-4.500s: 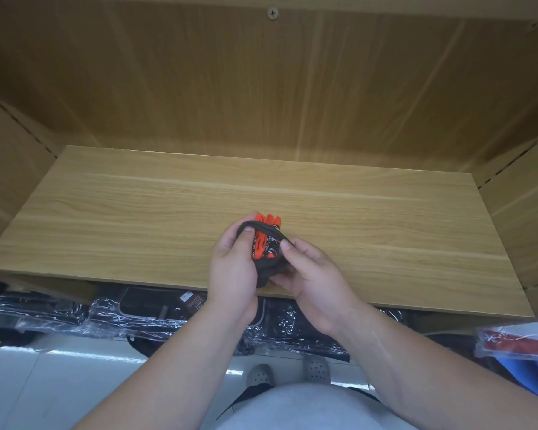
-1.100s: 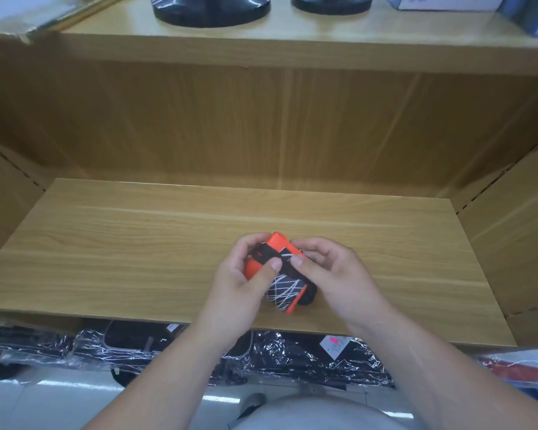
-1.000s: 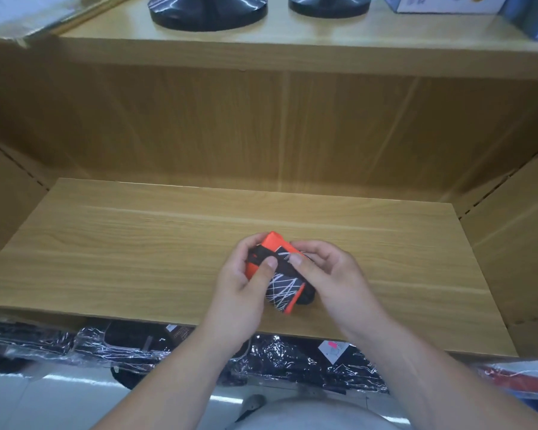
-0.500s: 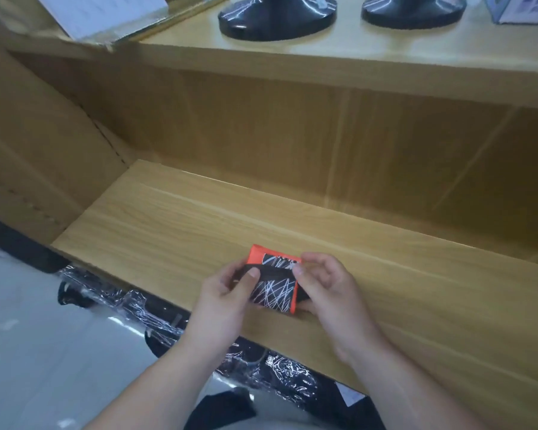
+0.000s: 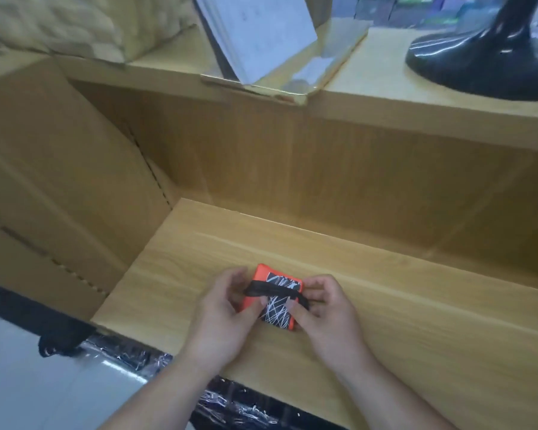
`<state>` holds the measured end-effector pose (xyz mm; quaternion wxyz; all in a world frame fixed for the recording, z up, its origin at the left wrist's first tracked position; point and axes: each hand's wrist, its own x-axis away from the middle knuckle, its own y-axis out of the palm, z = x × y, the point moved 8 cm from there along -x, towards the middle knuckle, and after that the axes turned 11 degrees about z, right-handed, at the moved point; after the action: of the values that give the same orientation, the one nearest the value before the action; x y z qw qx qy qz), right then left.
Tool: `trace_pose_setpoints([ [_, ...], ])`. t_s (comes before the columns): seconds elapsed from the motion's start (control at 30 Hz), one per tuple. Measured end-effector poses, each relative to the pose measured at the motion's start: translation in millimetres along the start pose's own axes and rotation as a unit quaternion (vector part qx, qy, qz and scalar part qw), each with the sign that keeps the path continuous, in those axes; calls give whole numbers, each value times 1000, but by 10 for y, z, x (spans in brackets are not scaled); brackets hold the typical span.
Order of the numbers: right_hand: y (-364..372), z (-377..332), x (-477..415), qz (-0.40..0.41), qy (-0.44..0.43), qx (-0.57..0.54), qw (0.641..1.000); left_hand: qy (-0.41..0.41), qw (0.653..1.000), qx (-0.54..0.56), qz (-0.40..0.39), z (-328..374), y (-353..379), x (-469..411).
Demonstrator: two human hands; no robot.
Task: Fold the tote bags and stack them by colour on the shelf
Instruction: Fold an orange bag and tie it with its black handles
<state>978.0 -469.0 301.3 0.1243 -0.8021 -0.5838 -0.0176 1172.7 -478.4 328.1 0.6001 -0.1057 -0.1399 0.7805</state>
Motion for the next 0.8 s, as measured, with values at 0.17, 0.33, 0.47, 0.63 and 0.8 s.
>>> trace_pose_setpoints([
  [0.17, 789, -177, -297, 72, 9, -11, 997, 243, 949, -198, 7, -46, -600, -522],
  [0.33, 1404, -357, -633, 99, 11, 8, 995, 309, 899, -303, -68, -307, -680, -783],
  [0.47, 1835, -534, -826, 70, 16, 45, 996, 281, 901, -327, -52, -377, -726, -1070],
  [0.63, 2211, -696, -949, 12, 40, 27, 999, 238, 897, -367, -60, -467, -799, -1388],
  [0.8, 2293, -791, -1003, -27, 21, 66, 997, 240, 902, -356, -53, -516, -834, -1510],
])
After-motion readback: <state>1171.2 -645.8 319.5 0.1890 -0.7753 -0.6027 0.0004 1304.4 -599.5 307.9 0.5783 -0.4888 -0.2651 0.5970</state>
